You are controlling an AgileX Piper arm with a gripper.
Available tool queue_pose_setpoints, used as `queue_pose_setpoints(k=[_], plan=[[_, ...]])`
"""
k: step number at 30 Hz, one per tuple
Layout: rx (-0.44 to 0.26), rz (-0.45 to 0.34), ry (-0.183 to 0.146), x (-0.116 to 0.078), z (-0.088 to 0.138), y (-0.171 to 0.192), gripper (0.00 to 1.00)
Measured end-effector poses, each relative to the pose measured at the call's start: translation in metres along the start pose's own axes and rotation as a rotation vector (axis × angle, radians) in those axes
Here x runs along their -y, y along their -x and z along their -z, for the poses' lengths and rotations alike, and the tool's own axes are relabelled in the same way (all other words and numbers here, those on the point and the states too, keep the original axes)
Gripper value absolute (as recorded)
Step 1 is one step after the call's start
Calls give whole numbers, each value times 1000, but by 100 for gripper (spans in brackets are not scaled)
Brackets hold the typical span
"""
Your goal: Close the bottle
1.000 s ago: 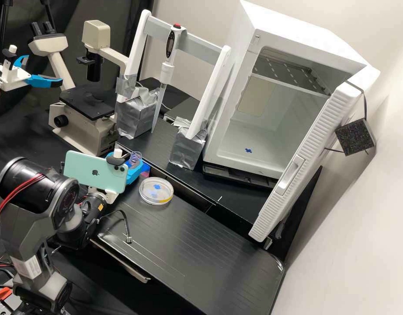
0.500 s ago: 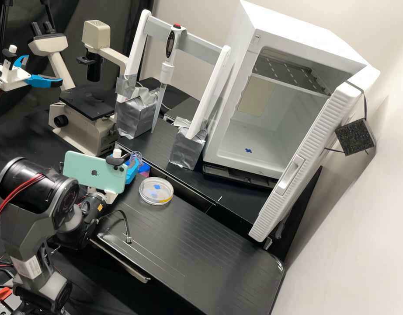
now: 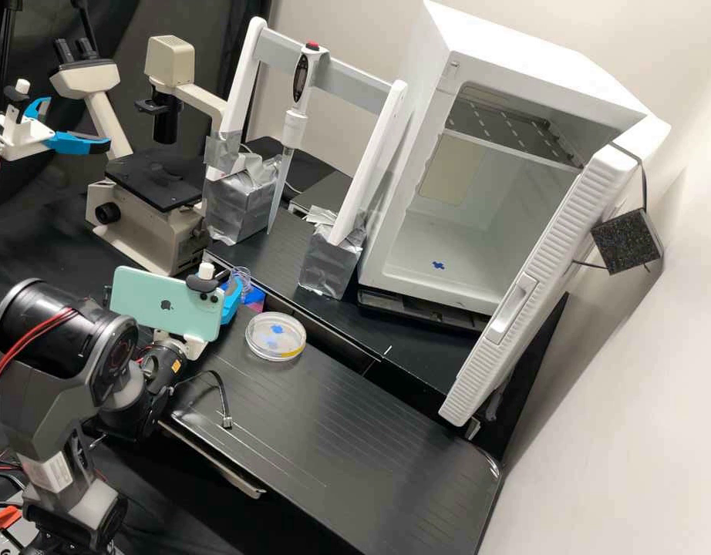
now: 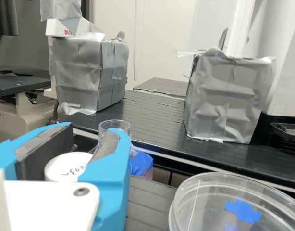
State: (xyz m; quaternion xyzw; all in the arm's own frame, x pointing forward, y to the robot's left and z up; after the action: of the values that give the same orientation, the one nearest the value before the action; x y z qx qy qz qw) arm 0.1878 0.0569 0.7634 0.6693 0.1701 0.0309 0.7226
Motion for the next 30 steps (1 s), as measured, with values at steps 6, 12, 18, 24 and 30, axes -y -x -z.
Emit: queue_pose_setpoints(k=[6, 12, 18, 24, 30], plan=[[-18, -17, 5, -5, 4, 2, 0], [-48, -86, -9, -19, 10, 4, 0], [-82, -112, -10, -26, 17, -13, 0], [-84, -110, -10, -28, 17, -36, 0], [-61, -106, -6, -28, 14, -53, 0]])
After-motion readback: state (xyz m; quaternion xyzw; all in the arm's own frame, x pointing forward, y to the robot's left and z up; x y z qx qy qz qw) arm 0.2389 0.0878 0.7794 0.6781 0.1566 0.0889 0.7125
